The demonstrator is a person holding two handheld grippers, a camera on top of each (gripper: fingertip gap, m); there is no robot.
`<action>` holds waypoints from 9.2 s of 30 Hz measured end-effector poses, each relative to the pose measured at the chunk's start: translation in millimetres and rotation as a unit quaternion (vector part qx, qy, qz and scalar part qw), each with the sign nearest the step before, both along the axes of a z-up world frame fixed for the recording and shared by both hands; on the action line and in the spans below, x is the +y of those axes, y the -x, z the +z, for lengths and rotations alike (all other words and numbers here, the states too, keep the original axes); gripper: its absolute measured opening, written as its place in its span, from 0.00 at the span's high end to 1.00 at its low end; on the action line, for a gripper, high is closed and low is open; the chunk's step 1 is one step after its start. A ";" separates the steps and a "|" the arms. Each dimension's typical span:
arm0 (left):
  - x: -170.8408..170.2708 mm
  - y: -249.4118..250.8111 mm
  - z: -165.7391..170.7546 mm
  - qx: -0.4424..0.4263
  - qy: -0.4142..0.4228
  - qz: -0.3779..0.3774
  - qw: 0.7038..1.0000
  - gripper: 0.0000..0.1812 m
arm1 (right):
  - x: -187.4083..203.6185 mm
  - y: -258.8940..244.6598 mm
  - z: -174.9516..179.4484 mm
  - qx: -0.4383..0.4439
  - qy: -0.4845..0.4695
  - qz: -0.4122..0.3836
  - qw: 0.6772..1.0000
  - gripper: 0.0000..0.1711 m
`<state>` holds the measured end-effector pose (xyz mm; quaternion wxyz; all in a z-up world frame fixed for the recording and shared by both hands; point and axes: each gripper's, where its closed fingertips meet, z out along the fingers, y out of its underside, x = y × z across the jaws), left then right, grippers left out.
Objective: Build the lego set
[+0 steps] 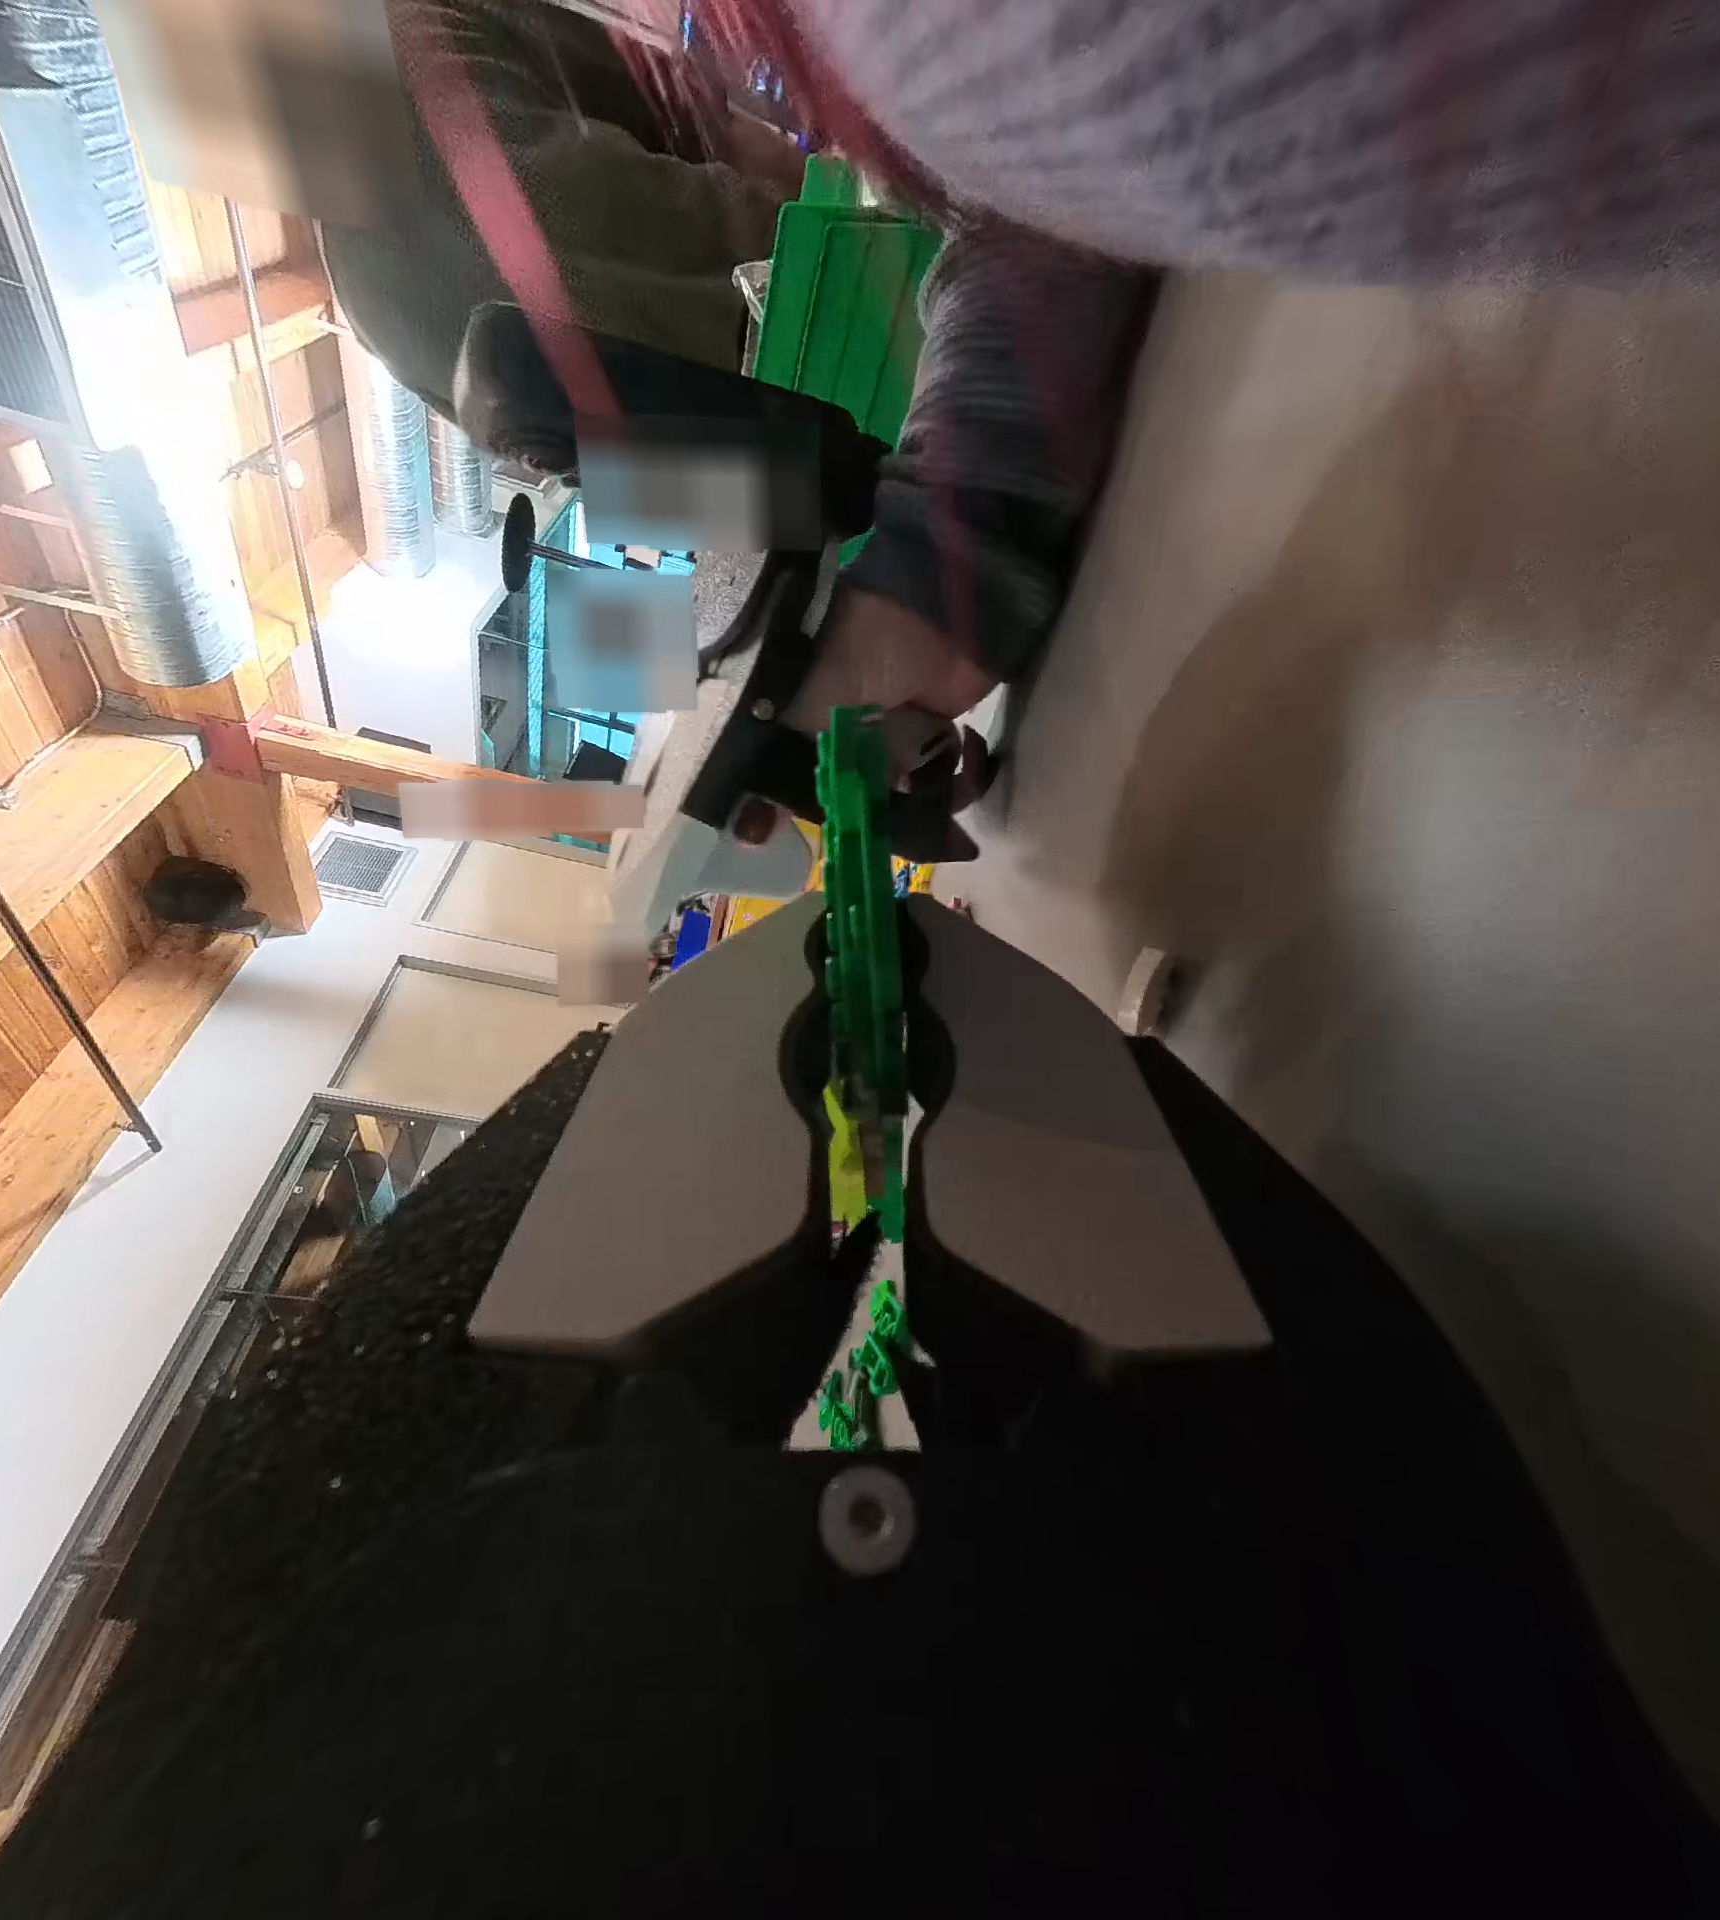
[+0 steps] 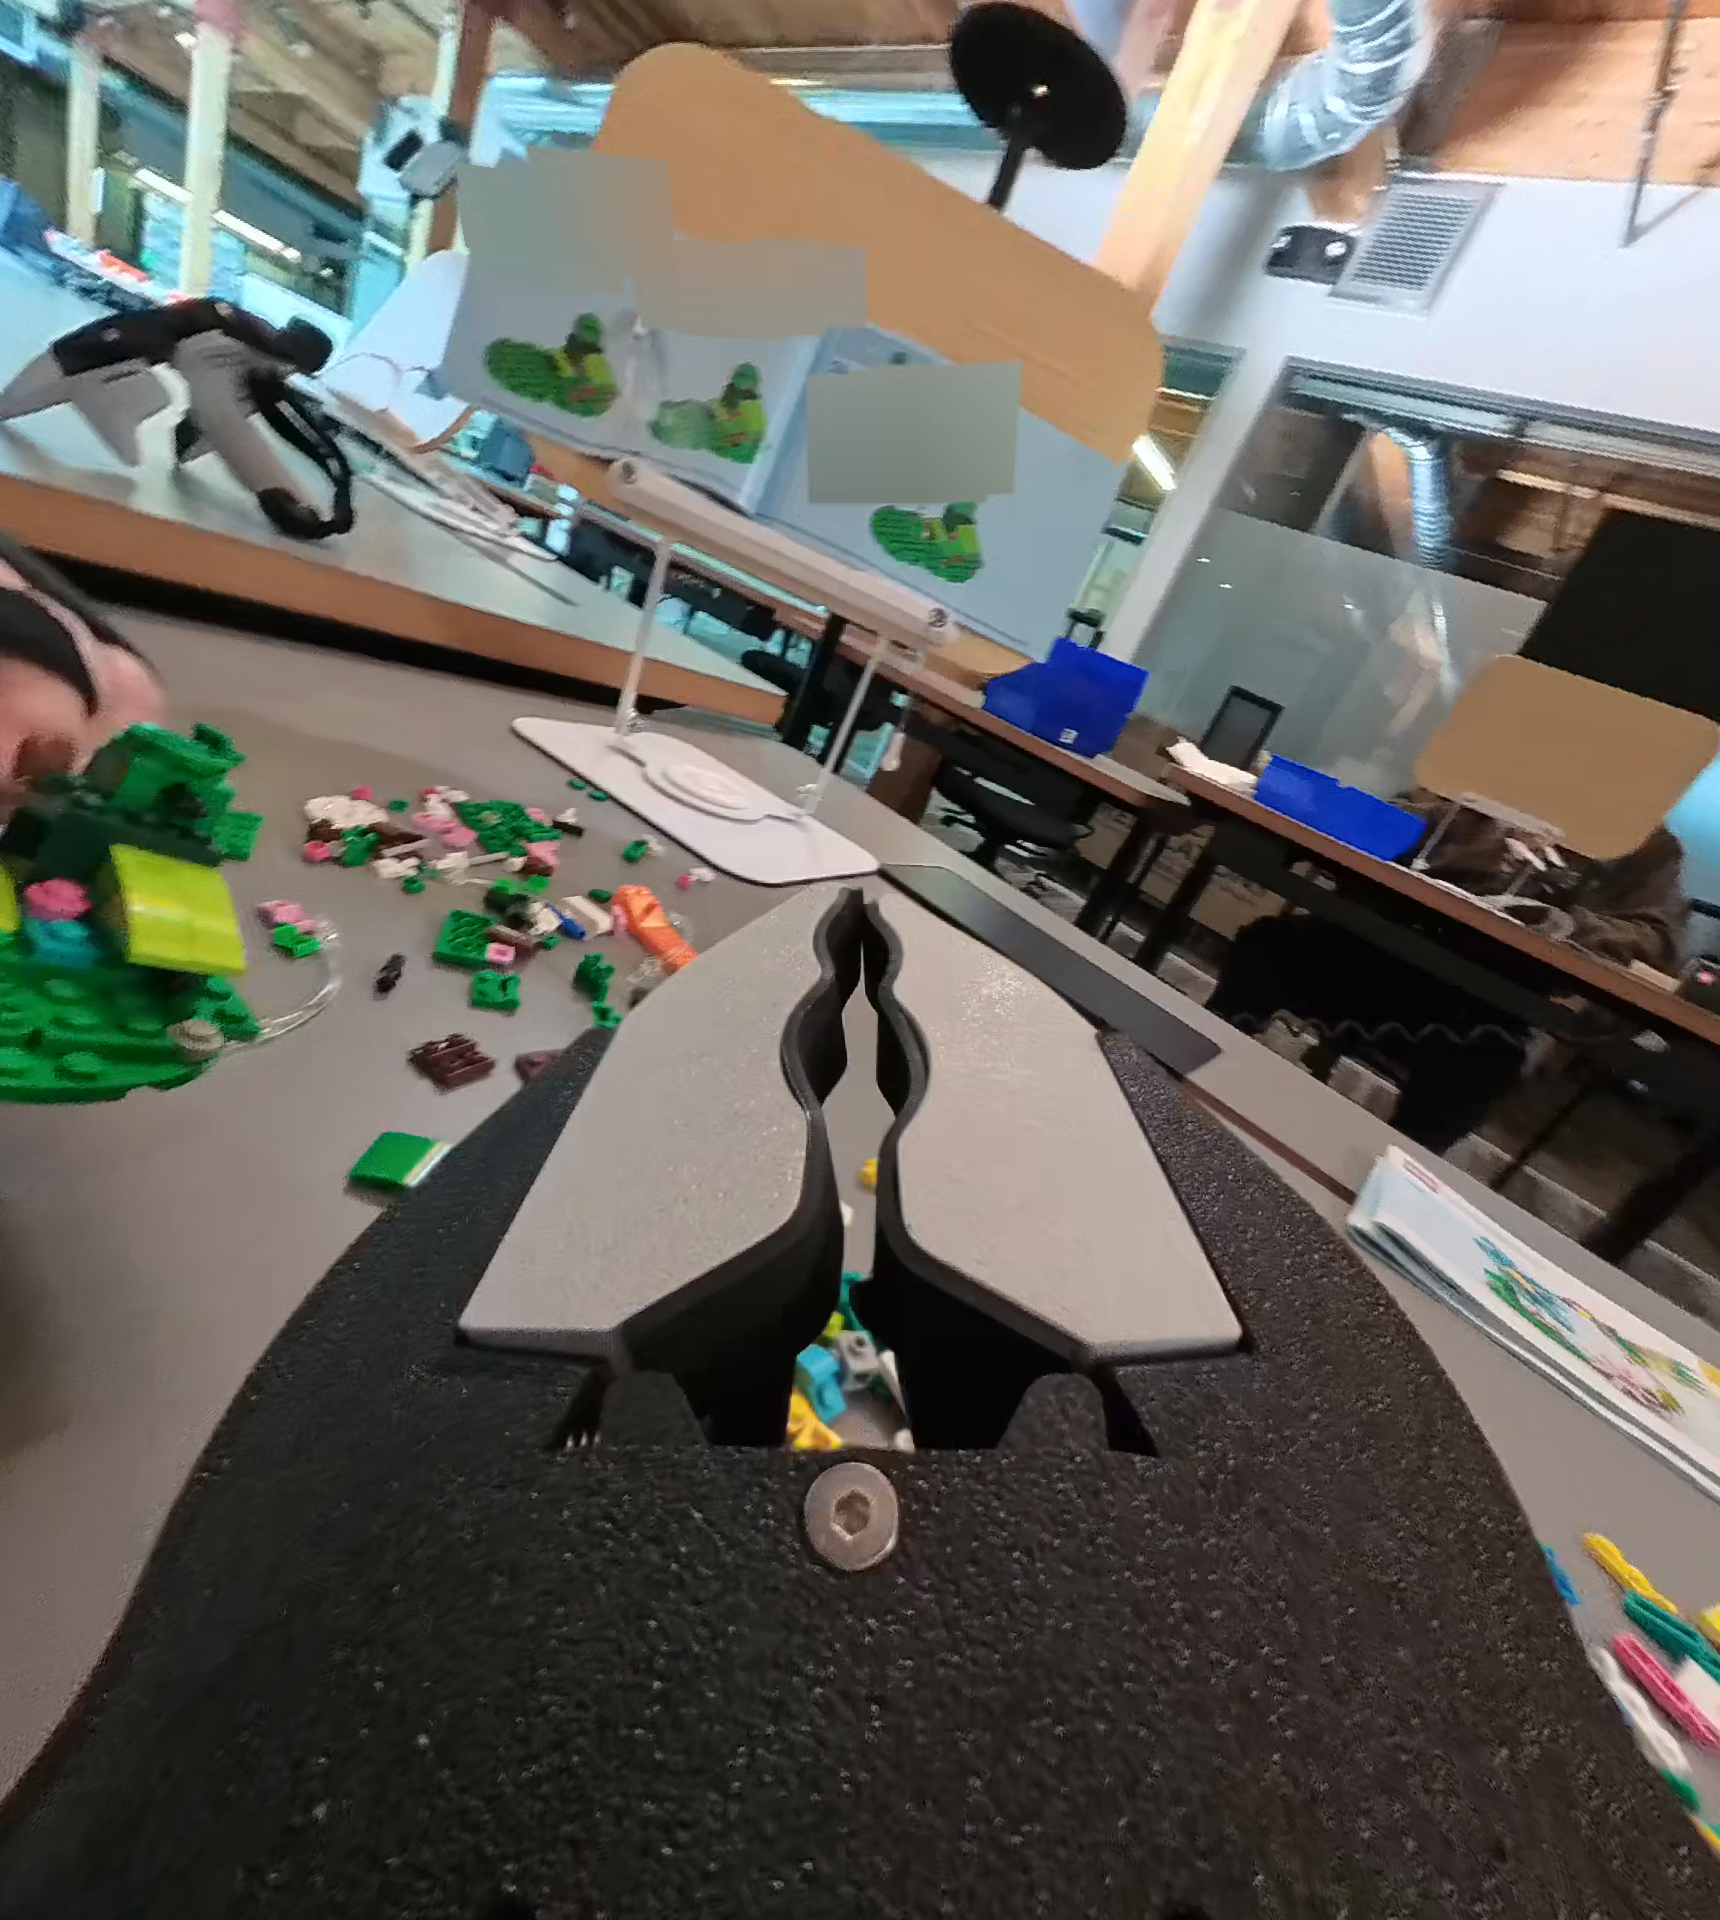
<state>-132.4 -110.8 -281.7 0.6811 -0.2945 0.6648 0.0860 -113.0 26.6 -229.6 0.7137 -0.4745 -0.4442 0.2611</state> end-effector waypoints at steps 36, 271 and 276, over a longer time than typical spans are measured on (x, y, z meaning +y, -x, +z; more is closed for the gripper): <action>-10.1 -5.2 1.8 -0.008 0.008 -0.028 1.000 0.96 | -74.0 182.3 -88.5 -0.495 0.089 0.361 0.785 0.93; 19.4 7.8 8.9 0.016 -0.117 0.091 0.989 0.96 | -100.3 46.4 -29.7 -0.454 0.014 0.321 0.831 0.97; 14.9 5.8 8.8 0.016 -0.121 0.078 0.989 0.96 | -102.8 46.6 -29.4 -0.453 -0.008 0.319 0.832 0.97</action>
